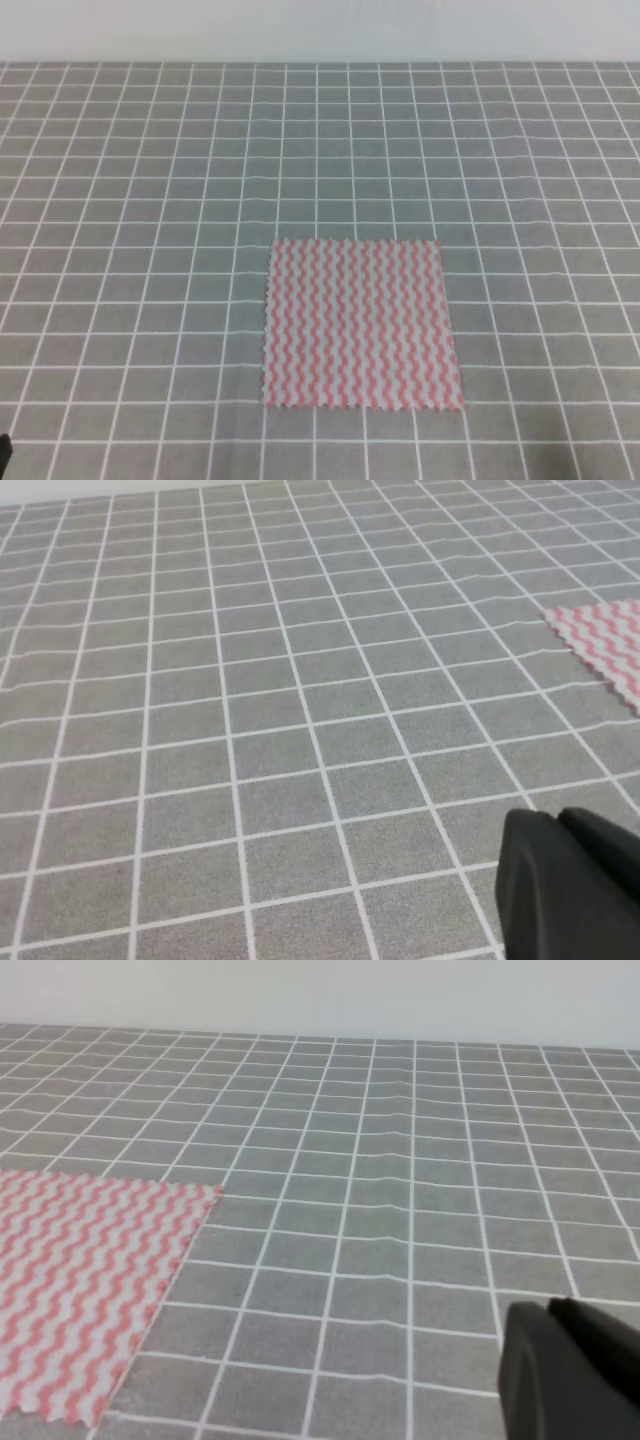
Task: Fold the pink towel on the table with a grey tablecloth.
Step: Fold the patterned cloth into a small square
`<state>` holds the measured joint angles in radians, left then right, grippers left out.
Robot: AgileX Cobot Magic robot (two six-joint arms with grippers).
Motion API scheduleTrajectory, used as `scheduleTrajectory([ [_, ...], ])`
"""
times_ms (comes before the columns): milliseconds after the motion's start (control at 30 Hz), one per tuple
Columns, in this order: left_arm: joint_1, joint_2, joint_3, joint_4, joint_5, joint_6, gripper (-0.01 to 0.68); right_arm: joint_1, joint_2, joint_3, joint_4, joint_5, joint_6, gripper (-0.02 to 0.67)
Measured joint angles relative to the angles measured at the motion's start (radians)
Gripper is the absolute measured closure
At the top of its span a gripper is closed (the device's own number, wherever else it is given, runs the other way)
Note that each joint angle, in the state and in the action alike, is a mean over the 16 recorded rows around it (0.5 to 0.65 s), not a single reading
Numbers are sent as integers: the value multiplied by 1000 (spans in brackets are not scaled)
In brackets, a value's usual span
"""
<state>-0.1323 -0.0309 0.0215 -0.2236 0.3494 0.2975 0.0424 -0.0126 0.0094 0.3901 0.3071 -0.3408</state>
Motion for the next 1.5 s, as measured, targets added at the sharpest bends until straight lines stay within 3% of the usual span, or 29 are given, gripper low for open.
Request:
scheduleTrajectory([
  [1500,0,16,-15,0,-17,0,675,0,4,-3,0,-1,-1,666],
])
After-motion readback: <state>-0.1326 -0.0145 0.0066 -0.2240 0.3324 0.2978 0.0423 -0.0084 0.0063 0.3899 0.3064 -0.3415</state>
